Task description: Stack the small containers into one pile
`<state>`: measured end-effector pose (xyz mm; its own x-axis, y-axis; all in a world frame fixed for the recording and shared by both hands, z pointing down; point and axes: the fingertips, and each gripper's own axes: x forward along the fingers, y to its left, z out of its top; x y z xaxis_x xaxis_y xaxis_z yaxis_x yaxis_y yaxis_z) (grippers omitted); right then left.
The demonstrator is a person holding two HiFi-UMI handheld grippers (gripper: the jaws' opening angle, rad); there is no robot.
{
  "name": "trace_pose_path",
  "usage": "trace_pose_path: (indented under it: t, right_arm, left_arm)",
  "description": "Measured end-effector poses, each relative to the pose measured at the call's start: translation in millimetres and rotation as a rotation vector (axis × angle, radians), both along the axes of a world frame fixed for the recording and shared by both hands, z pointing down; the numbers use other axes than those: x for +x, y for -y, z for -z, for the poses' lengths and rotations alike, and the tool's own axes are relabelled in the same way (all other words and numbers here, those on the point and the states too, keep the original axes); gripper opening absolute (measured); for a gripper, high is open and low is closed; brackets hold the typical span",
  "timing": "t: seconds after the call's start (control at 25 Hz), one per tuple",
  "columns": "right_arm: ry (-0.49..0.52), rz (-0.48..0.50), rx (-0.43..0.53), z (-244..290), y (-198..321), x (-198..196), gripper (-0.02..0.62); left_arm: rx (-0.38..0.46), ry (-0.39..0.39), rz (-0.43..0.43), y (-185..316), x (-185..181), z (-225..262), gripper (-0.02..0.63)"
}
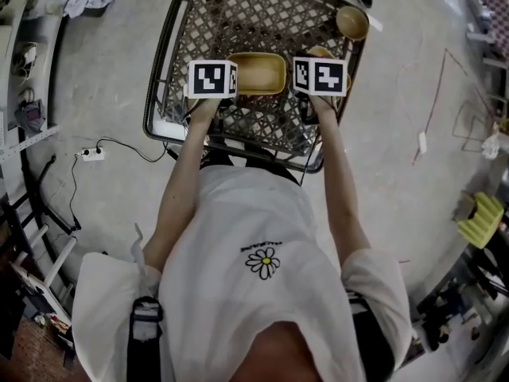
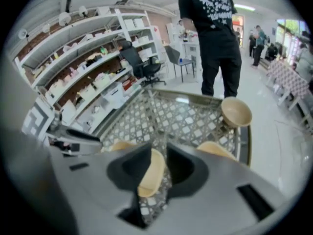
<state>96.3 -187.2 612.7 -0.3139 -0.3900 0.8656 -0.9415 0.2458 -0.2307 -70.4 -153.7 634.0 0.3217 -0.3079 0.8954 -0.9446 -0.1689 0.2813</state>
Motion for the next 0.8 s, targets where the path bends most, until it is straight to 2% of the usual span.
trace_pose_path:
  t: [0.12, 0.28, 0.4, 0.52, 0.6, 0.68, 0.8]
  right_arm:
    - [0.010, -0.045, 0.147, 52, 15, 2, 0.087]
    - [0.033, -0.110, 0.358, 130, 23, 1, 0.069]
    - [0.067, -0.154, 0.546, 194, 18, -2, 0.054]
    - [0.092, -0.200, 0.754, 254, 0, -3, 0.049]
    - [0.095, -0.236, 0.880, 285, -17, -3, 0.046]
    - [0.086, -0.272, 0.975, 307, -34, 0, 0.043]
    - [0.074, -0.307, 1.052, 326, -53, 5, 0.038]
  left_arm:
    - [0.135, -0.022, -0.001, 25, 3, 51, 0.147]
    - [0.348, -0.052, -0.022, 54, 9, 132, 0.106]
    - [0.582, -0.119, -0.063, 64, 20, 204, 0.052]
    - [0.836, -0.163, -0.123, 56, 33, 270, 0.040]
    - [0.961, -0.172, -0.148, 45, 40, 302, 0.031]
    - [1.050, -0.170, -0.157, 34, 46, 325, 0.028]
    - [1.139, -0.165, -0.164, 21, 55, 350, 0.026]
